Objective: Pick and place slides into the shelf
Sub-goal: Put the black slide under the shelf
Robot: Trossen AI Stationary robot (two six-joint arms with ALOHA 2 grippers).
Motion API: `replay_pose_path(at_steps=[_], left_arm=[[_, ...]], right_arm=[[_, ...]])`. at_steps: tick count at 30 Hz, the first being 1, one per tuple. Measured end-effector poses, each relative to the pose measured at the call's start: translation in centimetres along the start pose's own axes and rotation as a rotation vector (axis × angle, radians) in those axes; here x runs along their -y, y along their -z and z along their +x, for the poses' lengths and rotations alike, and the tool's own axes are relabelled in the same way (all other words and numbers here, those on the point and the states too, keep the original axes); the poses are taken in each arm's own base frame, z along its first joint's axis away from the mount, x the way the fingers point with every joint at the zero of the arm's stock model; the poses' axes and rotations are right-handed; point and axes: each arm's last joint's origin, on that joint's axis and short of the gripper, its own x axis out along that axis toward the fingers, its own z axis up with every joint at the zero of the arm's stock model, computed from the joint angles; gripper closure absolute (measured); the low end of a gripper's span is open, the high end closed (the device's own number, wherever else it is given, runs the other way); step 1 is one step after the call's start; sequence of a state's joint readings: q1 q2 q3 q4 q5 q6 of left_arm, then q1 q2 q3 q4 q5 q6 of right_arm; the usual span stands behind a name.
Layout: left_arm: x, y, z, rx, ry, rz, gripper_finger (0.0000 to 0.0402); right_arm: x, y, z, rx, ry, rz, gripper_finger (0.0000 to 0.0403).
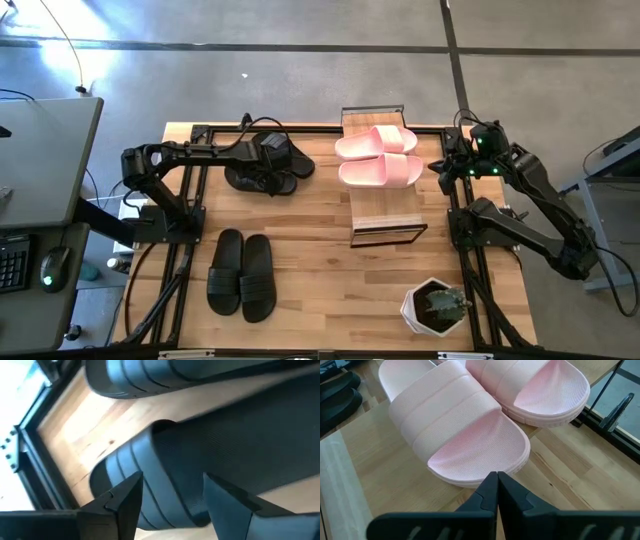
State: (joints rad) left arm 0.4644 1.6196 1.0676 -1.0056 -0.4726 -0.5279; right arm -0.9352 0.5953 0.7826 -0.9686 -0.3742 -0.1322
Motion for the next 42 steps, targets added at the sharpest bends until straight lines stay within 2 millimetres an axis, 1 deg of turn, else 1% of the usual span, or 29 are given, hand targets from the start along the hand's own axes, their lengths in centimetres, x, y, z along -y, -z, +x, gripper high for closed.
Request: replay_pose_path(at_steps=[7, 16, 22, 24, 27, 33, 34, 39, 42], left_arm=[[0.1, 0.3, 0.8, -0.030, -0.093, -0.005, 0.0204], [1.4, 0.3, 3.1, -0.097, -0.157, 0.061, 0.0204], [1.2, 0.3, 3.3, -0.071, -0.248, 0.091, 0.0210], [1.1, 0.4, 3.3, -0.073, -0.269, 0.098, 0.0225], [1.1, 0.4, 3.3, -0.076, -0.278, 0.101, 0.0264], [1.1, 0.4, 3.3, -0.078, -0.274, 0.107, 0.0378], [1.1, 0.4, 3.3, -0.078, -0.276, 0.110, 0.0388], [0.9, 0.6, 3.2, -0.082, -0.304, 0.131, 0.0388], [0.9, 0.9, 2.6, -0.079, -0.314, 0.148, 0.0395]], right_arm=[[0.0, 0.0, 0.0, 0.000, 0.000, -0.002, 0.0402], [0.0, 0.0, 0.0, 0.000, 0.000, -0.004, 0.0402], [0.0, 0.0, 0.0, 0.000, 0.000, -0.004, 0.0402], [0.0, 0.0, 0.0, 0.000, 0.000, -0.004, 0.0402], [0.0, 0.0, 0.0, -0.001, -0.001, -0.004, 0.0402], [0.0, 0.0, 0.0, 0.000, 0.000, -0.004, 0.0402], [0.0, 0.0, 0.0, 0.000, 0.000, -0.004, 0.0402], [0.0, 0.0, 0.0, 0.000, 0.000, -0.004, 0.0402], [0.0, 0.0, 0.0, 0.000, 0.000, -0.004, 0.0402]])
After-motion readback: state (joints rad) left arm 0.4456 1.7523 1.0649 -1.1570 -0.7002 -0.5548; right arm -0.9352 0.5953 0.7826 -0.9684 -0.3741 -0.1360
